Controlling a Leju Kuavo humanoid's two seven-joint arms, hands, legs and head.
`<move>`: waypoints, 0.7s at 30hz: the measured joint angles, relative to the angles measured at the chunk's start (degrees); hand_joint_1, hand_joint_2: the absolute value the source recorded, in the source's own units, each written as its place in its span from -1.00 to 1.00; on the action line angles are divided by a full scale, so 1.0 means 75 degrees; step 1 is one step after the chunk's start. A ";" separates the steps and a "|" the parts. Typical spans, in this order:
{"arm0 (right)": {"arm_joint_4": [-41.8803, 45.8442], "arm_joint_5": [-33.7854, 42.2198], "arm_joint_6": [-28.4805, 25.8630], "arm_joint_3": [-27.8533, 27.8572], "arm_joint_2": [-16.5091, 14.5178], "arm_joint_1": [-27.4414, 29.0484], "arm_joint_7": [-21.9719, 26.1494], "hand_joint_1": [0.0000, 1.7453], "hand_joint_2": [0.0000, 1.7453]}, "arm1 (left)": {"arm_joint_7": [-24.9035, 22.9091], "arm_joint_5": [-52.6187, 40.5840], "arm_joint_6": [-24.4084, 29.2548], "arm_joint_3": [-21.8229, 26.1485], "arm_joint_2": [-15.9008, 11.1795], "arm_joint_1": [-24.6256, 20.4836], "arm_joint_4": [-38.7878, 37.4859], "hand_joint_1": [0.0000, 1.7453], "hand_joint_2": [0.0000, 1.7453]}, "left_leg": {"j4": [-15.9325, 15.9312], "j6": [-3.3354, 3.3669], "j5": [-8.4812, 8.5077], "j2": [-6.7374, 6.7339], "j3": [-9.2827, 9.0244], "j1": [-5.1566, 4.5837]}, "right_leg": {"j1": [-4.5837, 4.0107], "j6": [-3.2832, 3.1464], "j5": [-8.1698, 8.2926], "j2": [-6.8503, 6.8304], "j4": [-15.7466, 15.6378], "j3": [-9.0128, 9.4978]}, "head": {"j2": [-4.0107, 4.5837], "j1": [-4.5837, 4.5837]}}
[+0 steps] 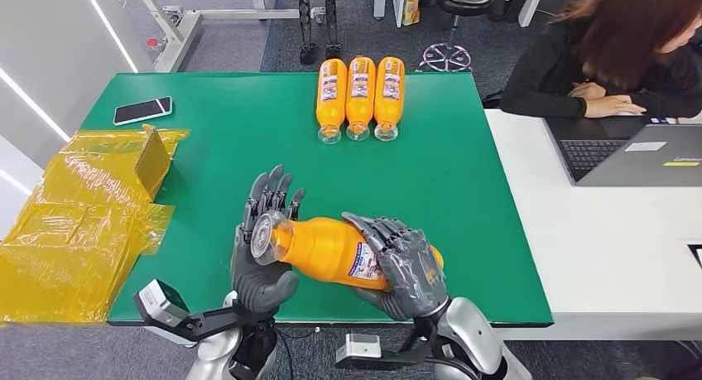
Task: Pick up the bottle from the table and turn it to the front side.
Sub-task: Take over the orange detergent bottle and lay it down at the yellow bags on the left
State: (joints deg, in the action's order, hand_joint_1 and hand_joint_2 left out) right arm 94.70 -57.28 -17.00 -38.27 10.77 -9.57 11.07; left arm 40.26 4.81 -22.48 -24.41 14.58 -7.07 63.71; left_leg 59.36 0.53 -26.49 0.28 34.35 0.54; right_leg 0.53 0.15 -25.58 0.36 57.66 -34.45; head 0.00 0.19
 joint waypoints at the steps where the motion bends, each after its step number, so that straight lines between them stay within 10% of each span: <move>1: -0.0014 0.0082 -0.0004 -0.0009 -0.0066 0.0034 0.0080 1.00 1.00 | 0.0000 0.0031 0.0018 -0.0011 0.0000 -0.0013 -0.0009 -1.00 1.00 | 0.0000 0.0000 0.0000 0.0000 0.0000 0.0000 | 0.0000 0.0000 0.0000 0.0000 0.0000 0.0000 | 0.0000 -0.0001; 9: -0.0623 0.0883 0.0012 -0.0376 -0.0601 0.0111 0.0597 1.00 1.00 | 0.0001 0.0183 0.0265 -0.0024 -0.0004 -0.0025 0.0002 -0.98 1.00 | 0.0000 0.0000 0.0000 -0.0002 0.0000 0.0000 | -0.0001 0.0000 0.0000 0.0000 0.0000 0.0000 | 0.0000 0.0000; 13: -0.0909 0.0910 0.0084 -0.0521 -0.0892 0.0115 0.0493 1.00 1.00 | 0.0006 0.0224 0.0266 -0.0028 -0.0006 -0.0034 0.0033 0.88 1.00 | 0.0000 -0.0001 0.0001 -0.0002 0.0000 0.0000 | -0.0002 0.0000 0.0000 0.0000 0.0001 -0.0001 | 0.0000 -0.0001; 21: -0.0983 0.0896 0.0346 -0.0557 -0.1159 0.0078 0.0197 1.00 1.00 | 0.0006 0.0294 0.0254 -0.0030 -0.0001 -0.0174 0.0047 0.99 1.00 | 0.0000 -0.0001 0.0001 -0.0001 0.0003 0.0001 | 0.0000 0.0000 0.0000 -0.0001 0.0001 0.0000 | 0.0000 0.0001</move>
State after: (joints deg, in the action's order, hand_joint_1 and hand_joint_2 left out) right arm 87.32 -50.56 -14.40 -42.44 2.08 -8.98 12.54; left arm 40.30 7.01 -20.58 -24.63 14.57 -8.38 64.06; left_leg 59.36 0.53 -26.48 0.27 34.37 0.55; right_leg 0.53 0.15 -25.58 0.35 57.67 -34.45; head 0.00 0.20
